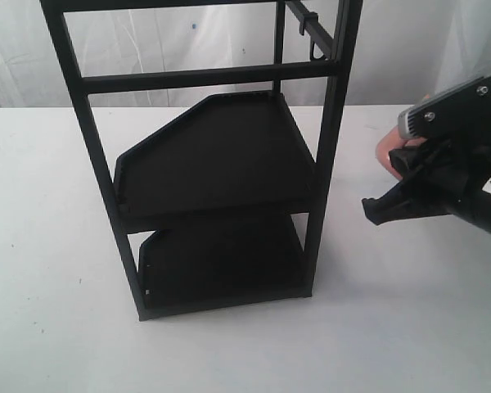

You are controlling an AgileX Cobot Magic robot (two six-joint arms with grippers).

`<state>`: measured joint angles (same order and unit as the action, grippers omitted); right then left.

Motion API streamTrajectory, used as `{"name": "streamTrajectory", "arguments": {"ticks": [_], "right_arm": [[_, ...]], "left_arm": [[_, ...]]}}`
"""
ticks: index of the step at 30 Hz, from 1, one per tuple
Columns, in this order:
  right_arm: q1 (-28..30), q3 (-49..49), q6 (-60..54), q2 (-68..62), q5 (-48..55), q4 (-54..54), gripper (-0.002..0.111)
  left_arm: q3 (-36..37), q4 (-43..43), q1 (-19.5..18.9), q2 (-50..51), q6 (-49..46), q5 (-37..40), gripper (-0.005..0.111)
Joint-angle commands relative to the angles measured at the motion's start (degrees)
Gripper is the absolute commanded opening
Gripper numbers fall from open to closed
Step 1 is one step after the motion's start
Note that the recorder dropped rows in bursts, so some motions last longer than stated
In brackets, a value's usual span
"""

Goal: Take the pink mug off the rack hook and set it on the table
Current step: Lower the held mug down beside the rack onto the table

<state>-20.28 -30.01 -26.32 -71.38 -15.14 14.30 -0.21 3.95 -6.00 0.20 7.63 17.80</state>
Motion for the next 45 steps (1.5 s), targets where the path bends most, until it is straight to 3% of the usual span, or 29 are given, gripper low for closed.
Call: {"name": "streamTrajectory", "arguments": {"ticks": [1, 7, 13, 20, 30, 36, 45], "right_arm": [[-2.3, 0.9, -0.5, 0.5, -4.4, -1.5, 0.0], [-2.6, 2.1, -0.2, -0.7, -8.6, -1.8, 0.0], [-2.6, 3.2, 2.1, -6.5, -12.0, -10.4, 0.0], [-2.6, 7.4, -8.6, -12.3, -23.1, -16.4, 0.0], [-2.6, 10.1, -8.6, -14.9, -26.2, -19.3, 0.0], [-2.6, 10.0, -25.0, -22.2, -28.9, -20.3, 0.0], [-2.6, 10.0, -26.0, -25.8, -33.2, -20.3, 0.0]], "left_arm": [[0.2, -0.2, 0.5, -0.2, -0.1, 0.9, 0.0], [0.2, -0.2, 0.5, -0.2, -0.1, 0.9, 0.0], [0.2, -0.2, 0.5, -0.2, -0.1, 0.9, 0.0], [0.2, -0.2, 0.5, -0.2, -0.1, 0.9, 0.0], [0.2, -0.2, 0.5, -0.2, -0.1, 0.9, 0.0], [0.2, -0.2, 0.5, -0.2, -0.1, 0.9, 0.0], [0.2, -0.2, 0.5, -0.2, -0.1, 0.9, 0.0]]}}
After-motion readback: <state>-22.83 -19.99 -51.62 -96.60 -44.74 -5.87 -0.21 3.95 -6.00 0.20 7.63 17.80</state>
